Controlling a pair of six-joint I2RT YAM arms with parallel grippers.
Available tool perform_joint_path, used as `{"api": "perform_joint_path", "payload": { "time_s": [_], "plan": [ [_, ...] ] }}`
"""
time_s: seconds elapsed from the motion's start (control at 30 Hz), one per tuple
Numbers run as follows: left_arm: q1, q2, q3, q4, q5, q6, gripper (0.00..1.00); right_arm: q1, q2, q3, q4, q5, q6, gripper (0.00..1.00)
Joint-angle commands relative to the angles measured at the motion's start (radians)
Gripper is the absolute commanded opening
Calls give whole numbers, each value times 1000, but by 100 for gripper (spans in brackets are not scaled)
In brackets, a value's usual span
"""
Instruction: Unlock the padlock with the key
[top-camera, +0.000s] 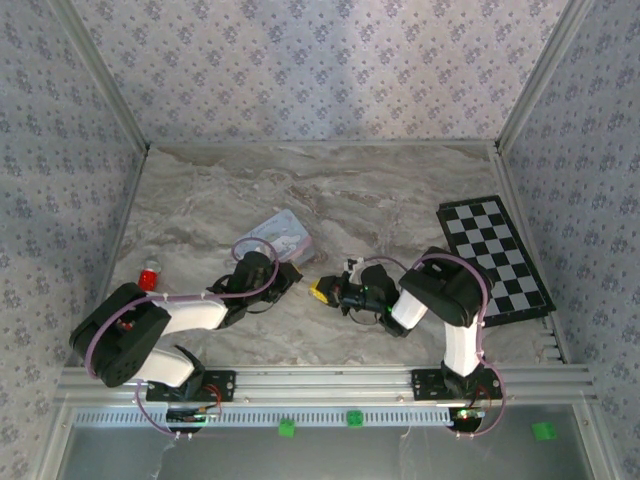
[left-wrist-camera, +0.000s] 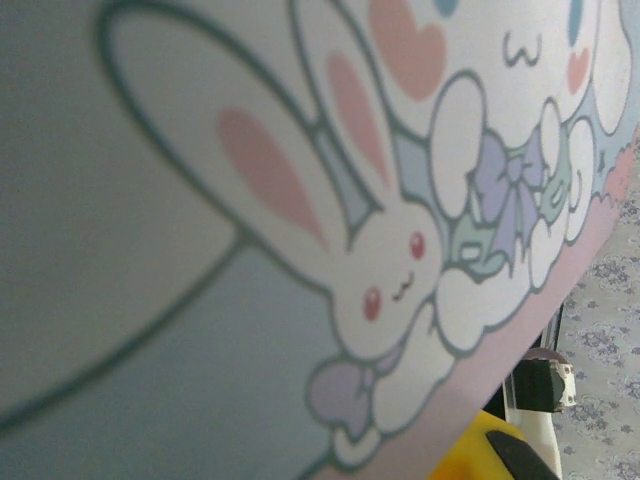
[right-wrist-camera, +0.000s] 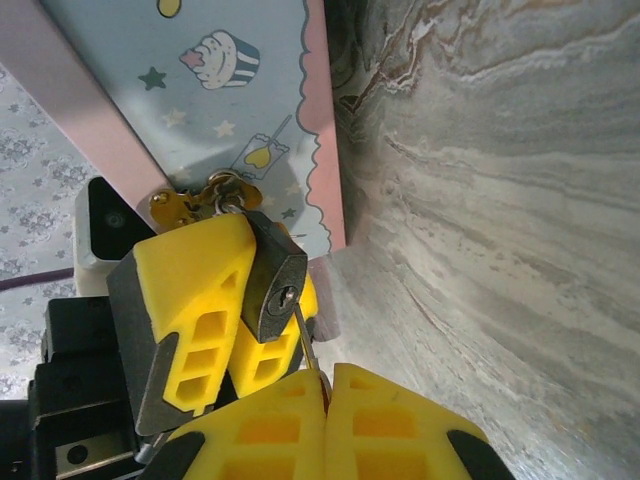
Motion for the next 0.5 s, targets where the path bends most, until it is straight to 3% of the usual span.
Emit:
{"api": "perform_joint_path", "payload": {
  "time_s": [0.0,0.47],
  "plan": [
    [0,10,18,15,65,-53,0,-17,-9,-5,37,-34,17,0],
    [1,-4,17,31,63,-69,0,-22,-5,7,37,-48,37,0]
  ]
}}
